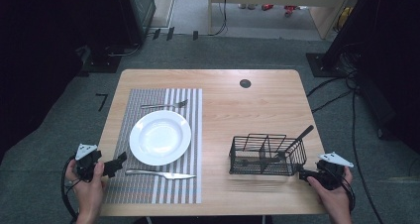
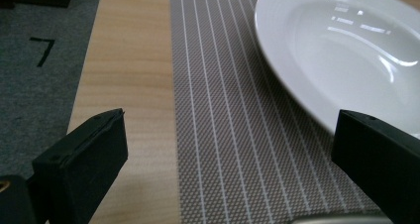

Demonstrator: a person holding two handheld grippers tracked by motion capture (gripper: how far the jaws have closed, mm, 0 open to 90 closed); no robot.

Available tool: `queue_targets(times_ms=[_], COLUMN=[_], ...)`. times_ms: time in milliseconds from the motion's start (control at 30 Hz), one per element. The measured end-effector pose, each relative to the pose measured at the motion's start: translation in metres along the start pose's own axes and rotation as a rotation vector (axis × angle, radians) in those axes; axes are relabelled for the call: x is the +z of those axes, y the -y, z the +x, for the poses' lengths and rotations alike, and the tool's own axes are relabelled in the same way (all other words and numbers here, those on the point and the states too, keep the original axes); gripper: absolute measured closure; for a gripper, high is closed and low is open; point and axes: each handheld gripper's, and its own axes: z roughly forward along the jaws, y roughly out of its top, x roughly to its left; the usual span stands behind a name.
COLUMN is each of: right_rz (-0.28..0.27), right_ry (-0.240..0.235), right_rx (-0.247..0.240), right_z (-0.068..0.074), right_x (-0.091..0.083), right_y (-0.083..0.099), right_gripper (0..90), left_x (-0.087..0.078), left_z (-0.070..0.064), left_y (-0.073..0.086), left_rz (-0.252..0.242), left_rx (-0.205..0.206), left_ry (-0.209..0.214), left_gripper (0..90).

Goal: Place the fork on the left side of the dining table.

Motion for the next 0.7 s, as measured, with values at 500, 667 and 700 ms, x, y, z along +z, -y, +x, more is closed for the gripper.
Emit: queue_targets(times_ms=[500,667,700], right_rz=[0.0,0.0,0.001], right_ry=[0.0,0.0,0.0], right_rx=[0.0,0.0,0.001], right_z=[0.0,0.0,0.0], right_x=[0.0,0.0,0.0], right_y=[0.0,0.0,0.0], right_gripper=[0.6,0.6,0.6], left_x=[0.023,0.025,0.025], left_z=[-0.015,-0.02,-0.02], left_y=[0.018,0.019,0.019], left_rz=[0.074,0.088,0.088], left_rx=[0.109,0.149,0.148], left_ry=[-0.075,-0.114,-0.113], left_gripper=[1.2,3.3,3.2])
